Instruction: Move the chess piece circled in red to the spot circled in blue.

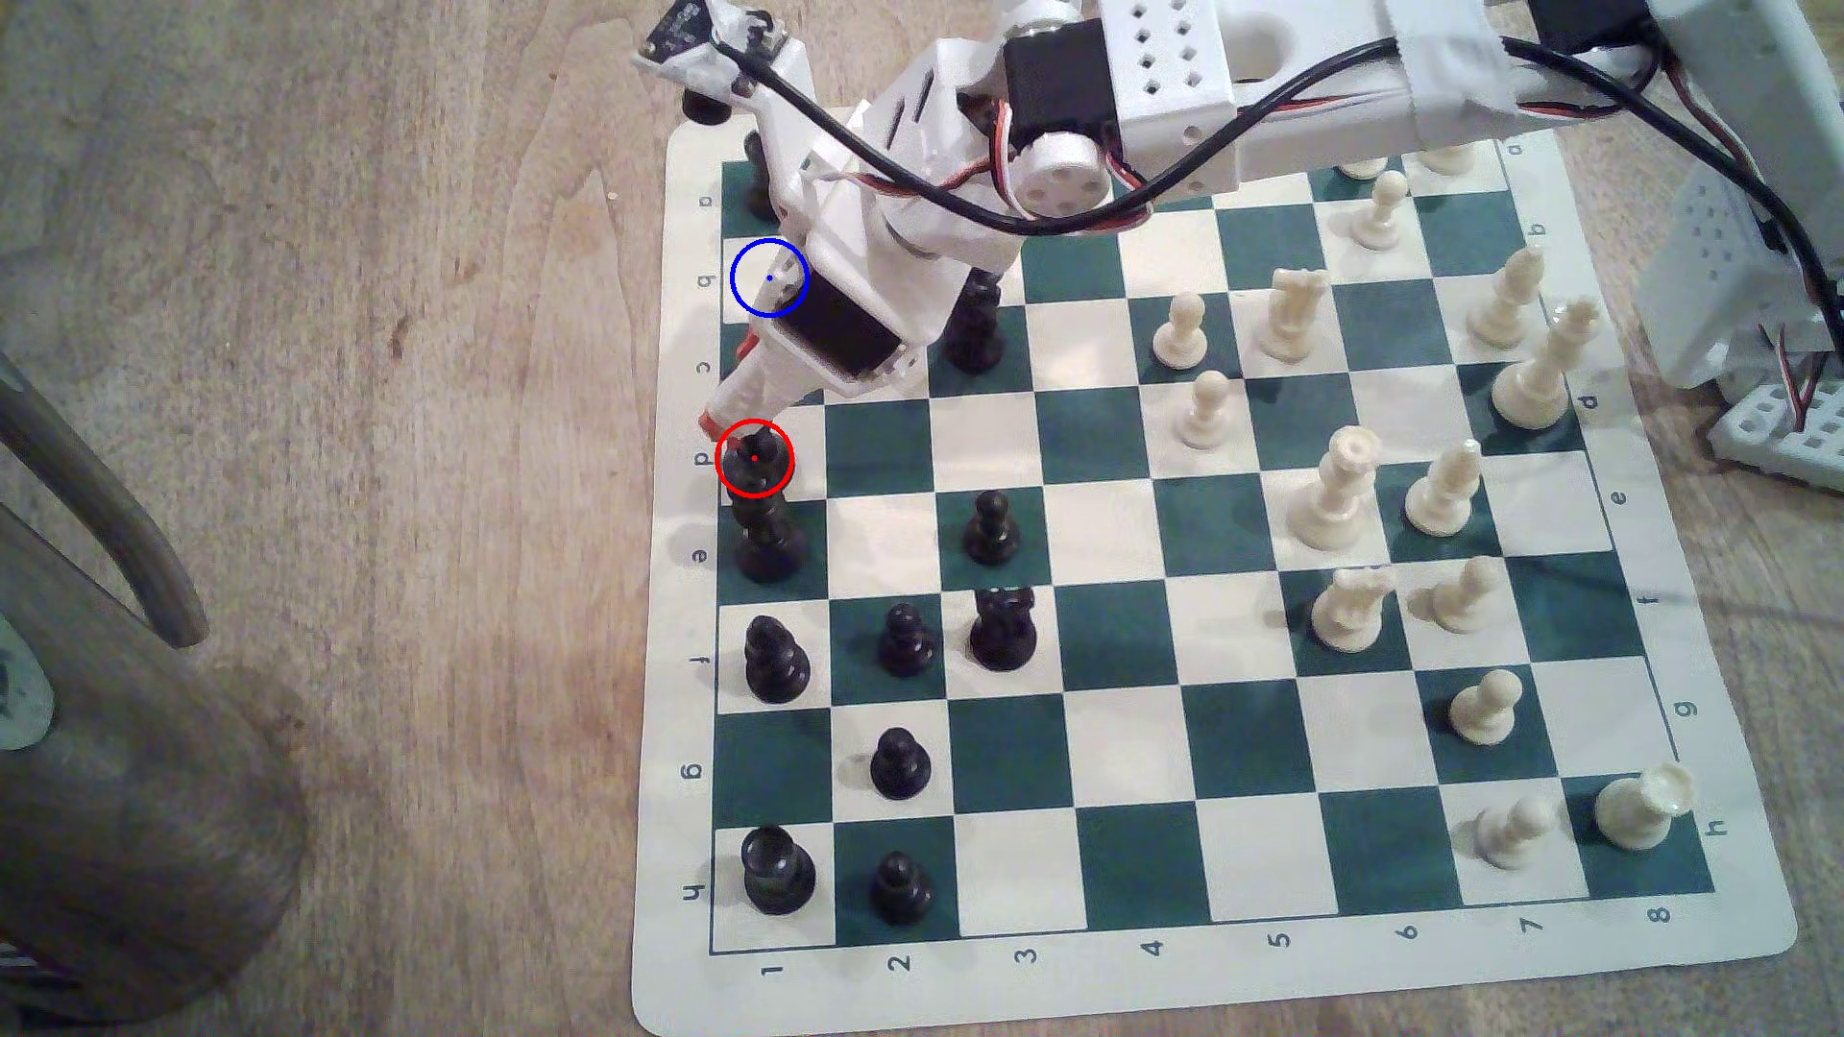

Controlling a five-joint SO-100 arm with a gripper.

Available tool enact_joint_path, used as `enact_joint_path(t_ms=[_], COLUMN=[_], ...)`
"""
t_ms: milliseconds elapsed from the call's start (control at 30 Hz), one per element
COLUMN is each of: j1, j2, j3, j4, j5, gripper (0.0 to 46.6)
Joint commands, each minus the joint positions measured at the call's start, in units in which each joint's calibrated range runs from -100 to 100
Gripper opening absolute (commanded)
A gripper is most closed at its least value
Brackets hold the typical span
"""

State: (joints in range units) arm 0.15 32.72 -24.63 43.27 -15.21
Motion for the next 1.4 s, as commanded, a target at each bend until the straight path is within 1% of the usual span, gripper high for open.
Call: enact_joint_path(t_ms=[0, 100, 233, 500, 667, 733, 800, 833, 967, 1000, 1033, 1100, 1133, 1200, 1367], j1=[0.0, -0.2, -0.4, -0.5, -0.7, -0.5, -0.1, 0.8, 4.3, 5.6, 6.2, 6.9, 7.5, 8.0, 8.7], j2=[-1.6, -1.5, -1.5, -4.6, -8.1, -9.3, -10.3, -10.5, -7.3, -7.2, -7.2, -7.1, -6.5, -5.8, -3.2], j3=[-5.8, -5.7, -5.8, -6.6, -14.4, -19.3, -20.2, -20.8, -25.6, -25.7, -25.7, -25.7, -25.7, -25.3, -25.8], j4=[-1.4, -1.5, -1.4, -0.6, 5.6, 9.6, 10.6, 11.5, 14.6, 14.8, 15.0, 15.7, 16.4, 16.7, 17.1], j5=[0.0, 0.2, 0.2, 0.1, 0.3, 0.8, 1.4, 2.4, 4.0, 4.8, 5.1, 6.0, 7.0, 7.9, 8.8], gripper=[4.5, 1.5, 0.3, 0.3, 0.3, 0.3, 0.3, 0.3, 0.7, 0.8, 0.9, 0.8, 0.7, 0.5, 0.4])
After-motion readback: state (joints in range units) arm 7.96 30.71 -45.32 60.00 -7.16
